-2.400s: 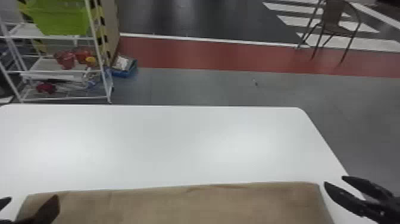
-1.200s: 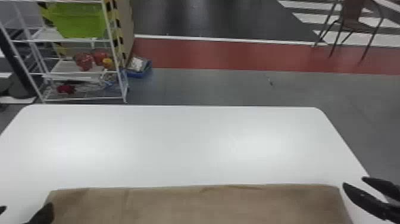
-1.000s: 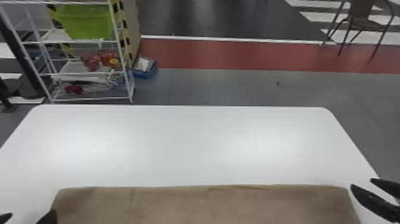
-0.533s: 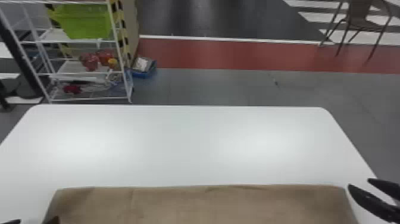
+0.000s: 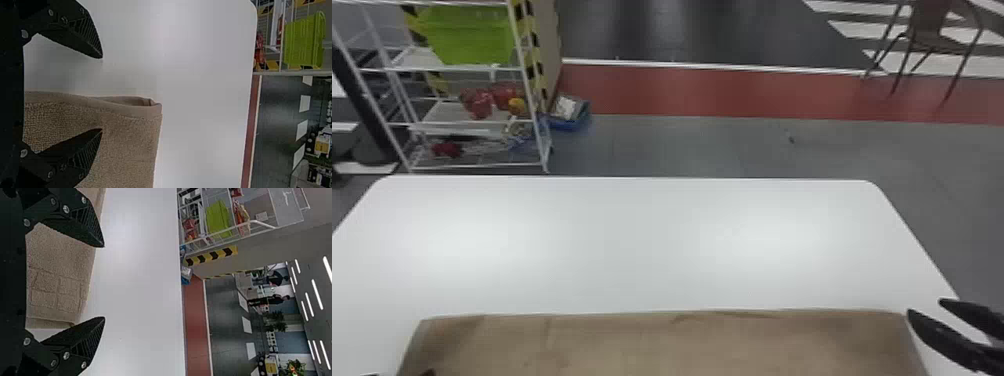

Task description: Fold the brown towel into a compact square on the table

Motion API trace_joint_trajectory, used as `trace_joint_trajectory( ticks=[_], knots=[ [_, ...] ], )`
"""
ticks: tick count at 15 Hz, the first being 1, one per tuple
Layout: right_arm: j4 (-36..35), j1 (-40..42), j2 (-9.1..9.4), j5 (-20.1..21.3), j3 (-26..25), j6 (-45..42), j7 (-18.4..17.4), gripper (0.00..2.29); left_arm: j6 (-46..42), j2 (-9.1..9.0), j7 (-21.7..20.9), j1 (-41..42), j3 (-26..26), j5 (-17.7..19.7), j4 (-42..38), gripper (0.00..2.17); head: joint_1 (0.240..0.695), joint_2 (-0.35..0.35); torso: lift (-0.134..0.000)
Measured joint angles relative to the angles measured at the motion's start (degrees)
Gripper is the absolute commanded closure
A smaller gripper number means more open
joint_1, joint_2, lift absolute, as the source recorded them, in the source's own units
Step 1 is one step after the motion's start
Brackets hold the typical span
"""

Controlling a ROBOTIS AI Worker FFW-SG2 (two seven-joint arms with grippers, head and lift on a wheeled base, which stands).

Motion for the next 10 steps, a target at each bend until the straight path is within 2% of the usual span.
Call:
trace_joint_trajectory(
  ticks=[2, 3, 6, 10],
  knots=[
    [0.15, -0.12, 0.0, 0.01, 0.1, -0.1, -0.02, 0.26, 0.69, 0.0, -0.37, -0.01, -0.31, -0.28, -0.02, 0.68, 0.695, -0.099, -0.123],
    [0.28, -0.2, 0.0, 0.01, 0.11, -0.18, 0.0, 0.26, 0.84, 0.0, -0.46, 0.01, -0.4, -0.37, -0.2, 0.91, 0.695, -0.101, -0.123],
    [0.4, -0.25, 0.0, 0.01, 0.11, -0.23, 0.0, 0.26, 0.9, 0.0, -0.43, 0.16, -0.84, -0.62, -0.7, 1.84, 0.695, -0.105, -0.123],
    [0.35, -0.33, 0.0, -0.06, 0.05, -0.11, 0.01, 0.26, 1.04, 0.0, 0.13, 0.42, -1.06, -0.6, -1.68, 1.89, 0.695, -0.109, -0.123]
  ],
)
